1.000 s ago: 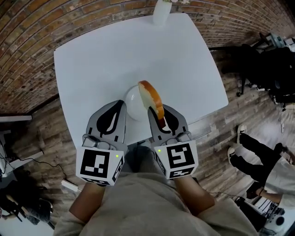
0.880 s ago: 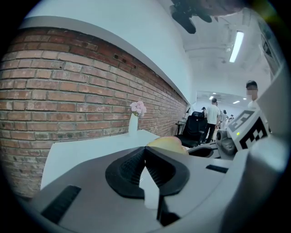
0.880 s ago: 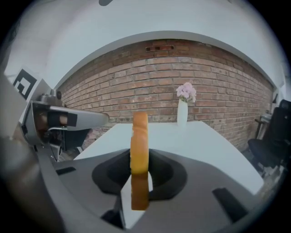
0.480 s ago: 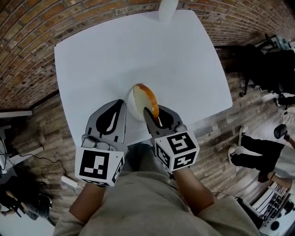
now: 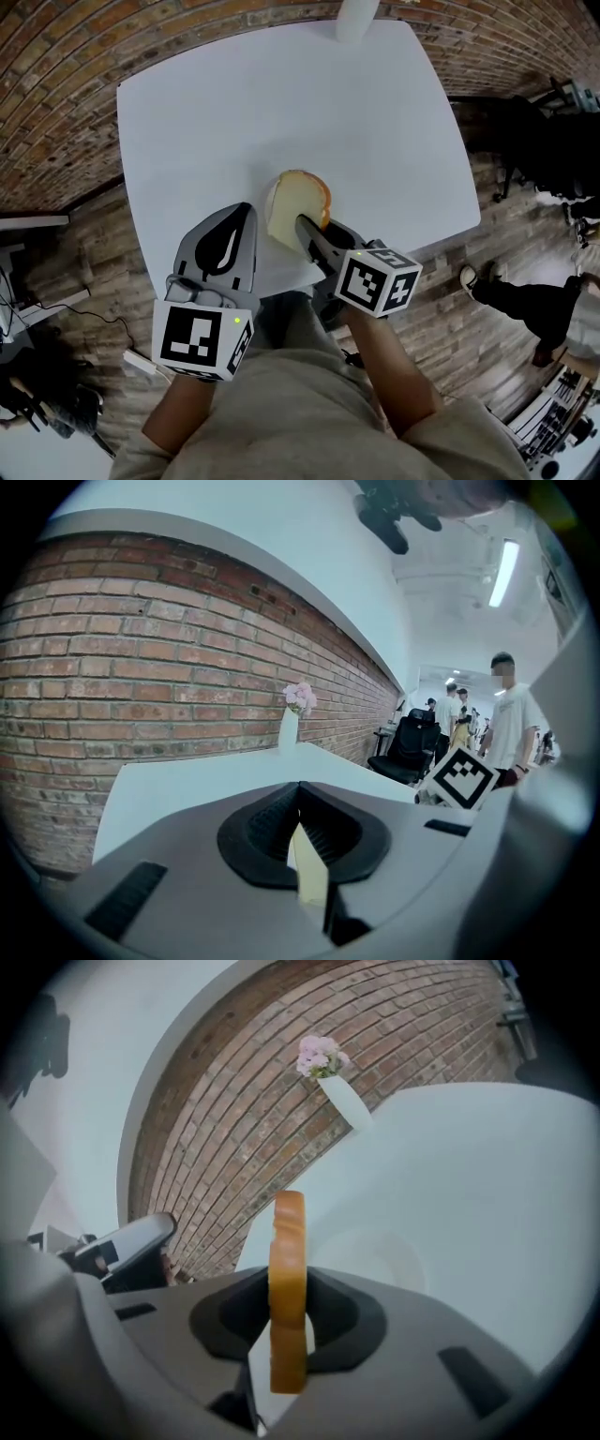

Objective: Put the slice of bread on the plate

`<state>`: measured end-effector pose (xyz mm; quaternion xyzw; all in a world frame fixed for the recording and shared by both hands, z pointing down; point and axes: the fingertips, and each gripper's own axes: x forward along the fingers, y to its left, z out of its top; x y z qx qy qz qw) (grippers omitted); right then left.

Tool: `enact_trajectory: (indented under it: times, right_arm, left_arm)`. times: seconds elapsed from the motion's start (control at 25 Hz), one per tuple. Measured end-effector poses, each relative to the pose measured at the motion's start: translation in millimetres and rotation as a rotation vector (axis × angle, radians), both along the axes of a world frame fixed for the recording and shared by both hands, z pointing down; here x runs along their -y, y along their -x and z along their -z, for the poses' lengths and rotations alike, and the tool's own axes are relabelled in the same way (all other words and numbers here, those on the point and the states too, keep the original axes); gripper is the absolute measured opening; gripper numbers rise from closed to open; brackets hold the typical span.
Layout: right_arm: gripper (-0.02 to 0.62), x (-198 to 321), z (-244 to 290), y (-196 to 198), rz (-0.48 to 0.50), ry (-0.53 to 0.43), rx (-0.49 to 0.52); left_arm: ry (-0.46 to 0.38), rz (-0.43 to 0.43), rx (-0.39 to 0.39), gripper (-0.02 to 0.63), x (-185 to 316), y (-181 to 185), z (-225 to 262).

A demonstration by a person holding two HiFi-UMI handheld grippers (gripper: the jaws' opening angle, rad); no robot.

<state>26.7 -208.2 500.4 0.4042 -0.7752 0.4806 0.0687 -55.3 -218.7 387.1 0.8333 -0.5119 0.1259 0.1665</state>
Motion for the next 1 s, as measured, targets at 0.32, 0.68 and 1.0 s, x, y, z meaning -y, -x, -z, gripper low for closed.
enact_trajectory:
  times: [0.32,0.68,1.0]
  right_arm:
    - [0.103,10,-13,-3,0.013,0.014,0.018]
    - [0.171,9,-31,-10,0.099,-0.038,-0.286]
    - [0.246,13,-32,-18,0.084,-0.084,-0.460]
  left_arm:
    - [0.013,0.003,0.001,0.011,4,0,-5]
    - [0.013,-0.009,-0.006,0.011,3,-5,-5]
    - [0.010,-0.011,-0.009,0.011,-2,-4,-4]
